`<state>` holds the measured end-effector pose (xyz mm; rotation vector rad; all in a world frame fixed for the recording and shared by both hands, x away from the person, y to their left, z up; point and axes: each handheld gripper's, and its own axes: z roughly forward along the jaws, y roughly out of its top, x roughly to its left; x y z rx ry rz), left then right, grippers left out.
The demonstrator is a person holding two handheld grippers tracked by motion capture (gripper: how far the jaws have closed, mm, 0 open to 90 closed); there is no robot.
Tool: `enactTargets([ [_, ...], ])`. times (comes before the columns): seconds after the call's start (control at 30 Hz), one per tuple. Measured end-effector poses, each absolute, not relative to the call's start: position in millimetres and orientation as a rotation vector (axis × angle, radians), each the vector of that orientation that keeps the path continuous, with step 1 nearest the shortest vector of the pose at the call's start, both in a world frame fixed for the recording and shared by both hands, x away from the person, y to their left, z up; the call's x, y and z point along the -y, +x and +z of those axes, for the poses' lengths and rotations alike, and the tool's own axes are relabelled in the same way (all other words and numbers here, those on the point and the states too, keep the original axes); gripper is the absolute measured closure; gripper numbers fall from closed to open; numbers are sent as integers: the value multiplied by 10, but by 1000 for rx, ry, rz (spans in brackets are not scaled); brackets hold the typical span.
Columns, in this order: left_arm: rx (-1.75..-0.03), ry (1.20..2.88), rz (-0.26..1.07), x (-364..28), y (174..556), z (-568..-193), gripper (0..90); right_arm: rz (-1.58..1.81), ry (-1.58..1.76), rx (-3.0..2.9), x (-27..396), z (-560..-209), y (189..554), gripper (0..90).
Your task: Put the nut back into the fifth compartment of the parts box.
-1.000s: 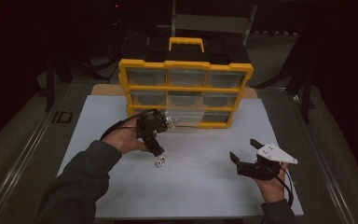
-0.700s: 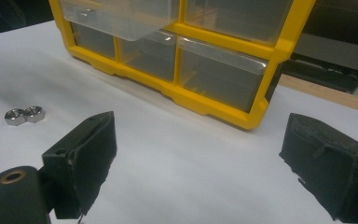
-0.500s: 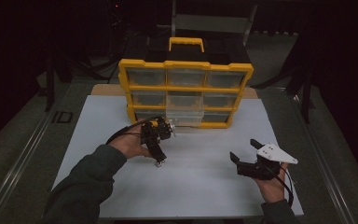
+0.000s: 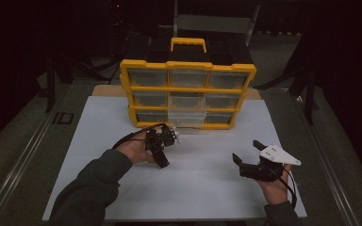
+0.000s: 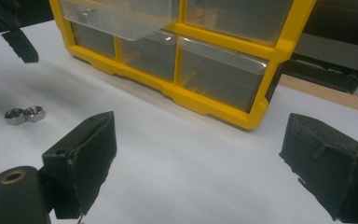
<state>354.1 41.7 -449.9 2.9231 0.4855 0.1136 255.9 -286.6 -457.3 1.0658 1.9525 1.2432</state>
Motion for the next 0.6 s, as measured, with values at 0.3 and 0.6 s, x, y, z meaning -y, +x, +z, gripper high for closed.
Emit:
enactTargets([
  [0.3, -479, 2958, 87, -371, 3591, -4669, 284, 1242, 1067, -1955, 2865, -4580, 2562, 103],
  [0.6, -518, 2988, 40, -312, 3626, -4826, 488, 1241, 1068, -1956, 2867, -4583, 2564, 103],
])
